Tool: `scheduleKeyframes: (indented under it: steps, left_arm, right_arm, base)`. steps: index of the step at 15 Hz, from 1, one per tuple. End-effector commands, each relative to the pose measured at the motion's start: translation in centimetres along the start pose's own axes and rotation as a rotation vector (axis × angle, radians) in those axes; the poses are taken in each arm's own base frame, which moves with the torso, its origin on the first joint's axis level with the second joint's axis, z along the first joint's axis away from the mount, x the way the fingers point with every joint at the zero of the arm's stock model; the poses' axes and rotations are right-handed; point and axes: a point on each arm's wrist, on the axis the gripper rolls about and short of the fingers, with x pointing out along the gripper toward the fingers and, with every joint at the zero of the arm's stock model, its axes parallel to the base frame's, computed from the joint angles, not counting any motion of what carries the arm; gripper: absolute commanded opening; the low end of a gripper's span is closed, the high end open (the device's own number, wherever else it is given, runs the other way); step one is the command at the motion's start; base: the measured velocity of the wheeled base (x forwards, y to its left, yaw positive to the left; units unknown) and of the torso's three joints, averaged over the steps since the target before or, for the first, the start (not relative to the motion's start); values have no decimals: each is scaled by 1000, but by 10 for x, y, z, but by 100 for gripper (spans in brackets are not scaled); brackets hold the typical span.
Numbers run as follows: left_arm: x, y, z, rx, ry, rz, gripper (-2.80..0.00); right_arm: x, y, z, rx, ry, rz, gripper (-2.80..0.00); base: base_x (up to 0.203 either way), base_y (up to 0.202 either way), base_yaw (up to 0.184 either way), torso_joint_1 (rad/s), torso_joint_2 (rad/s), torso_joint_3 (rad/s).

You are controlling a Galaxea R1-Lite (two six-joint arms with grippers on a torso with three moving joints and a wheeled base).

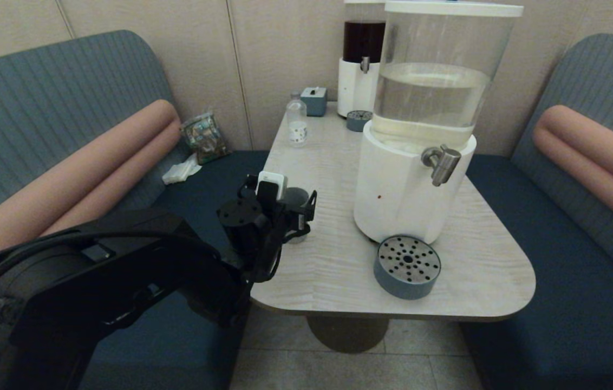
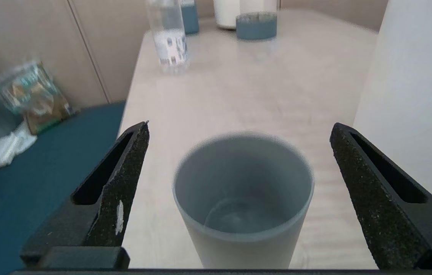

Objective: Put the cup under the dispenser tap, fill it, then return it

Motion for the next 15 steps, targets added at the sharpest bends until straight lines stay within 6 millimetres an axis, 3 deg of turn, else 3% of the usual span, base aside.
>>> scheduleKeyframes:
  steps: [1,5,12,13,15]
  left_arm:
    - [0,2,19,-10,-46,8,0]
    - [-2,6,44,-20,-85,13,0]
    - [-17,21,110,-32,-175,29,0]
    - [-22,24,119,-27,-186,33,-280]
    - [-32,31,142,-24,-223,42,-280]
  right_arm:
    - [0,0,0,-1,1,1,-280]
    - [0,0,0,-1,1,1,-280]
    - [0,0,0,-1,1,1,-280]
    - [0,0,0,-1,1,0,-280]
    - [0,0,0,-2,1,1,-280]
  base:
    - [0,0,0,0,0,0]
    - [0,0,0,0,0,0]
    - [0,0,0,0,0,0]
    - [0,0,0,0,0,0]
    - [0,0,0,0,0,0]
